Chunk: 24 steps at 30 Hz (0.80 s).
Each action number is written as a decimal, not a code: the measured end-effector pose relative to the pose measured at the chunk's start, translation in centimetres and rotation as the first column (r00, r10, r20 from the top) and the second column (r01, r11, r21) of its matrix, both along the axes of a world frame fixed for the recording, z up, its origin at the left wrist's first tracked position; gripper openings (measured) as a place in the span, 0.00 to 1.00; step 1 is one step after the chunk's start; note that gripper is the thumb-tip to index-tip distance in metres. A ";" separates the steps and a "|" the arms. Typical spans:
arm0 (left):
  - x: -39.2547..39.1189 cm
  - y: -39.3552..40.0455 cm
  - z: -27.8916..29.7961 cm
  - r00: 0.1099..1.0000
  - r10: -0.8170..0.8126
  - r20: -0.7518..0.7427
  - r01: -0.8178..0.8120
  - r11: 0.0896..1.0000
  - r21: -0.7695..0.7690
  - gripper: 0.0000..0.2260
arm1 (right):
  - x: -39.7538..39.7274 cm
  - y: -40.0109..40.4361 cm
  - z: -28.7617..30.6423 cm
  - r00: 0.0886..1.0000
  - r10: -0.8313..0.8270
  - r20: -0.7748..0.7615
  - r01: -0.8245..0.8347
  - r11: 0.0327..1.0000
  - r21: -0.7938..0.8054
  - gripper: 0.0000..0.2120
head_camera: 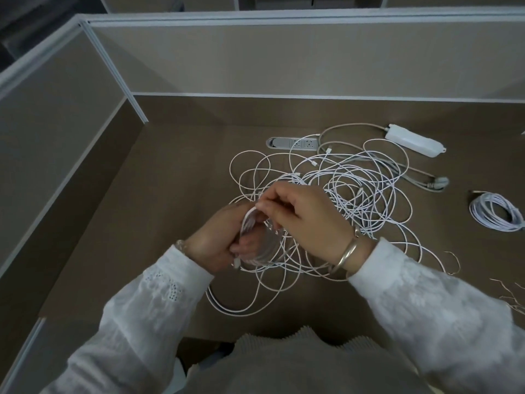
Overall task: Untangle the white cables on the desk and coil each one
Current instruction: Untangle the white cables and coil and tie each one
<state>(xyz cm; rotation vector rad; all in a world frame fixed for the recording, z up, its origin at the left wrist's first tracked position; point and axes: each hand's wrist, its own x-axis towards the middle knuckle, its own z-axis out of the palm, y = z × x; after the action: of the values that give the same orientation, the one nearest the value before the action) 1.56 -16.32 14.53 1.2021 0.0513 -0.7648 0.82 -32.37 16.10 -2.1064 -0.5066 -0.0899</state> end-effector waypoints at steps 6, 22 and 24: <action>0.3 0.2 -0.8 0.949 -0.249 -0.191 0.199 0.949 -0.246 0.24 | 1.1 -1.3 -0.7 0.995 -0.084 -0.060 0.084 0.996 0.000 0.11; 3.6 10.3 -1.3 0.962 -0.161 -0.219 -0.063 0.649 -0.758 0.27 | 2.5 -10.4 -6.4 0.960 -0.207 -0.190 0.195 0.977 -0.082 0.04; 3.9 9.9 -1.7 0.968 -0.149 -0.201 -0.058 0.648 -0.760 0.26 | 2.1 -9.7 -6.8 0.966 -0.239 -0.098 0.221 0.961 -0.168 0.01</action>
<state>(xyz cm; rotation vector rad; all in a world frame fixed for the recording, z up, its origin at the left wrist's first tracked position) 5.47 -6.38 12.82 0.2822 -0.0960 -0.8540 2.91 -42.08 9.35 -2.3020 -0.2012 -0.0614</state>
